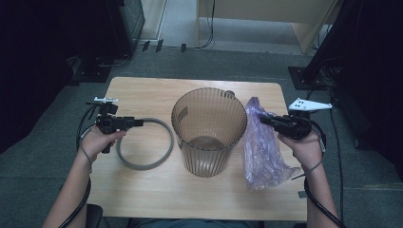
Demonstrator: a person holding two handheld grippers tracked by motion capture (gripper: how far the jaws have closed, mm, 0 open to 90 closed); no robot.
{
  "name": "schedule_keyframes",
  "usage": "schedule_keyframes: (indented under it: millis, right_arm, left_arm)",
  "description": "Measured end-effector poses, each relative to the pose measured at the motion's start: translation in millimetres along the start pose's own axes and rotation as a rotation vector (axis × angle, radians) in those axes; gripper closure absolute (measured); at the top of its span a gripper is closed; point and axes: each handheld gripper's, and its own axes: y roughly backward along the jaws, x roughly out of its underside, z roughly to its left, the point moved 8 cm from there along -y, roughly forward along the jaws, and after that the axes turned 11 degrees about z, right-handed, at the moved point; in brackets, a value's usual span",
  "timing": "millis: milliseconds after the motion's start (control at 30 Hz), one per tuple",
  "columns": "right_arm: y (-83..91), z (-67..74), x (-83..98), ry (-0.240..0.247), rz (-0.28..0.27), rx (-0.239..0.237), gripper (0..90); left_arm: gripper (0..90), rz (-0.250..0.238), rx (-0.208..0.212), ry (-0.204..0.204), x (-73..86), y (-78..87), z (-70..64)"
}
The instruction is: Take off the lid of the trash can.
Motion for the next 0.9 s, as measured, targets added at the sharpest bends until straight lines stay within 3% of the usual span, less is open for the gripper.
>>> schedule_keyframes:
  millis: [100,633,900]
  right_arm:
    - [4.4,4.2,-2.9,0.011,-0.001,-0.004,87.0]
    - [28.8,23.9,-23.7,0.045,-0.055,-0.003,87.1]
    - [32.9,33.3,-31.6,0.075,-0.068,-0.016,87.2]
  left_arm:
    - [37.7,0.009,-0.024,-0.016,-0.3,0.8,-1.1]
    - [37.8,0.007,0.024,-0.051,-7.7,4.3,-26.4]
    - [38.1,0.018,0.039,-0.101,-16.6,6.9,-45.8]
